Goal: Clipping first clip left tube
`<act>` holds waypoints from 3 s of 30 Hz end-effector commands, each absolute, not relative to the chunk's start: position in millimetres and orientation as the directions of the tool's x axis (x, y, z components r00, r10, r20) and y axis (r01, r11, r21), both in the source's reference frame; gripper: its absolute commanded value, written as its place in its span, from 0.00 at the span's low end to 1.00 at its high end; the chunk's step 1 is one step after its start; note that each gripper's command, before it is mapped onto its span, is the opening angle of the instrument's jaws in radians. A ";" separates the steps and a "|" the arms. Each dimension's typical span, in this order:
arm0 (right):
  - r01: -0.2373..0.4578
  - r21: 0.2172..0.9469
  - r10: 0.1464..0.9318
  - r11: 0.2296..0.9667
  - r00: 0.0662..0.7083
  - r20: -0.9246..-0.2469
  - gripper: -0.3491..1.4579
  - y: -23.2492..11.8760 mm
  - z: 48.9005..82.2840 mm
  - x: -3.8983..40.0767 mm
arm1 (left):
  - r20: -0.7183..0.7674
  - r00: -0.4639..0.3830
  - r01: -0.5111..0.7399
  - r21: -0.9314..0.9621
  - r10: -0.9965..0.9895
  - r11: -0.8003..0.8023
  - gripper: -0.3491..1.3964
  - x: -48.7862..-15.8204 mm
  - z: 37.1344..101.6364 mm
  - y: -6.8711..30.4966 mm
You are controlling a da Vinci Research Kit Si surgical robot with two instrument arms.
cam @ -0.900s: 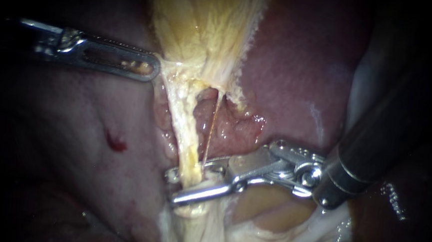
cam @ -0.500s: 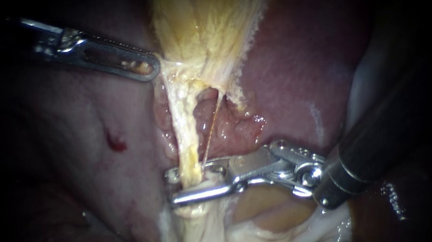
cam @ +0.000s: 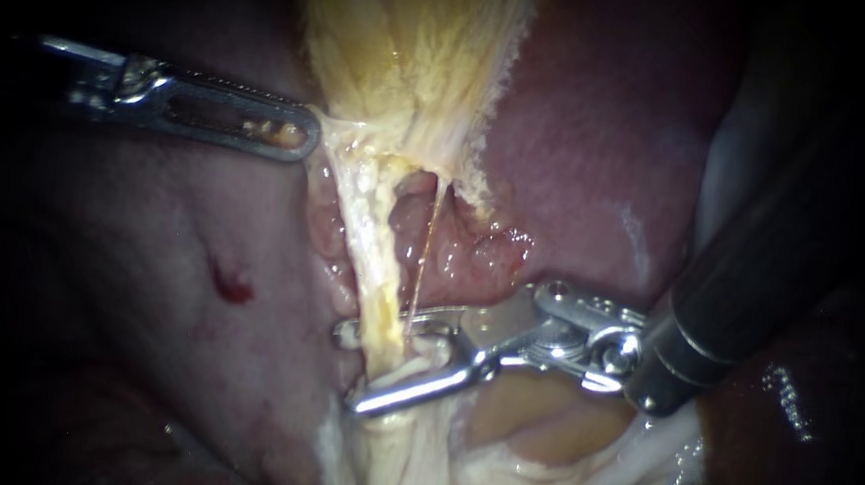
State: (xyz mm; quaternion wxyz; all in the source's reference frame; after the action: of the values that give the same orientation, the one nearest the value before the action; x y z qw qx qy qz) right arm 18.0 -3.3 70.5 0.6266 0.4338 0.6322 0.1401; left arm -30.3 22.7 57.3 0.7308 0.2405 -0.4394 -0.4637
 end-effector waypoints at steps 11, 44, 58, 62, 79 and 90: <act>0.371 0.708 0.710 0.601 0.160 -0.686 0.47 -3.2 70.8 17.4 | 0.420 0.184 0.466 0.759 -0.889 0.455 0.00 -30.3 57.2 22.7; 0.302 0.725 0.713 0.619 0.171 -0.680 0.47 -0.4 75.8 12.7 | 0.420 0.184 0.465 0.759 -0.889 0.455 0.00 -30.2 57.2 22.6; 0.269 0.730 0.715 0.629 0.171 -0.678 0.47 0.4 77.2 11.8 | 0.420 0.185 0.465 0.759 -0.889 0.455 0.00 -30.1 57.2 22.6; 0.261 0.730 0.713 0.632 0.173 -0.680 0.47 0.5 77.4 11.5 | 0.420 0.185 0.465 0.759 -0.889 0.455 0.00 -30.1 57.2 22.6; 0.212 0.743 0.723 0.635 0.178 -0.668 0.47 1.0 77.4 8.8 | 0.420 0.185 0.465 0.759 -0.889 0.455 0.00 -30.1 57.1 22.6; 0.185 0.674 0.636 0.715 0.230 -0.737 0.47 2.6 74.0 7.2 | 0.420 0.185 0.465 0.759 -0.889 0.455 0.00 -30.0 57.1 22.6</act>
State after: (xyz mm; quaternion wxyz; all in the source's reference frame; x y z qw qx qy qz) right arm 7.2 2.5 73.8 0.7058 0.3424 0.5993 0.1597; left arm -30.0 22.5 57.1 0.7310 0.2410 -0.4396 -0.4630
